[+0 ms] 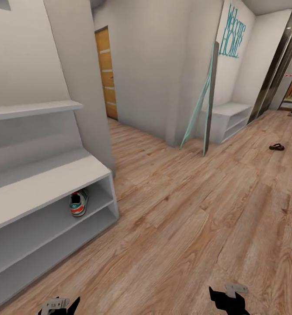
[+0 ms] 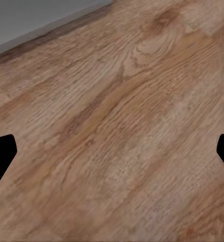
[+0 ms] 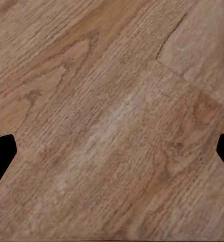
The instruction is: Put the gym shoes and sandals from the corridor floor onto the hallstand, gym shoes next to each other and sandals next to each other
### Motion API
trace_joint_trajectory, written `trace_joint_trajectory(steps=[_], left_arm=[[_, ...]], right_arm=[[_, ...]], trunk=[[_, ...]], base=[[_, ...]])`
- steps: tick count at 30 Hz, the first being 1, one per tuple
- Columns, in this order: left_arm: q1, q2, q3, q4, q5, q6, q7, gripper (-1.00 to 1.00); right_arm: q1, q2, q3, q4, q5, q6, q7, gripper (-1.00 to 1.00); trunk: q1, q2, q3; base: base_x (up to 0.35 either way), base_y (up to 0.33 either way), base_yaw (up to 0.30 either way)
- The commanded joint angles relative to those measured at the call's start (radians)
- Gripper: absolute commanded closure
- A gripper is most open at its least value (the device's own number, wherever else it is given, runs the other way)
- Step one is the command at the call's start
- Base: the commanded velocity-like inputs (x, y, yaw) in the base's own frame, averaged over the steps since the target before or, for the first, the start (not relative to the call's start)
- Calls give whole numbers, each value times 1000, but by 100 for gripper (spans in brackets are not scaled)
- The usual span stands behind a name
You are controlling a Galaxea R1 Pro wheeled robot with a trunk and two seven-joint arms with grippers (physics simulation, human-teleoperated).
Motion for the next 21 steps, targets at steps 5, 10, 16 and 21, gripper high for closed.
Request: trace_joint_trajectory(steps=[5,10,16,21], left_arm=[[0,-4,3,1,3,1,-9,-100],[0,-9,3,1,2,1,-9,-100],[0,-11,3,0,0,1,-9,-100],[0,-12,3,0,-1,0,-9,-100]], right_arm=[[0,-5,-9,1,10,-4,3,-100],[1,-7,-10,1,10,-11,3,-100],[1,-7,-10,2,10,-19,3,-100],[1,-7,-10,3,10,-22,3,-100]], trunk=[[0,0,-1],[0,0,-1],[0,0,-1],[0,0,-1]], base=[[84,-38,-300],[189,-118,-300],[227,-160,-300],[231,-206,-300]])
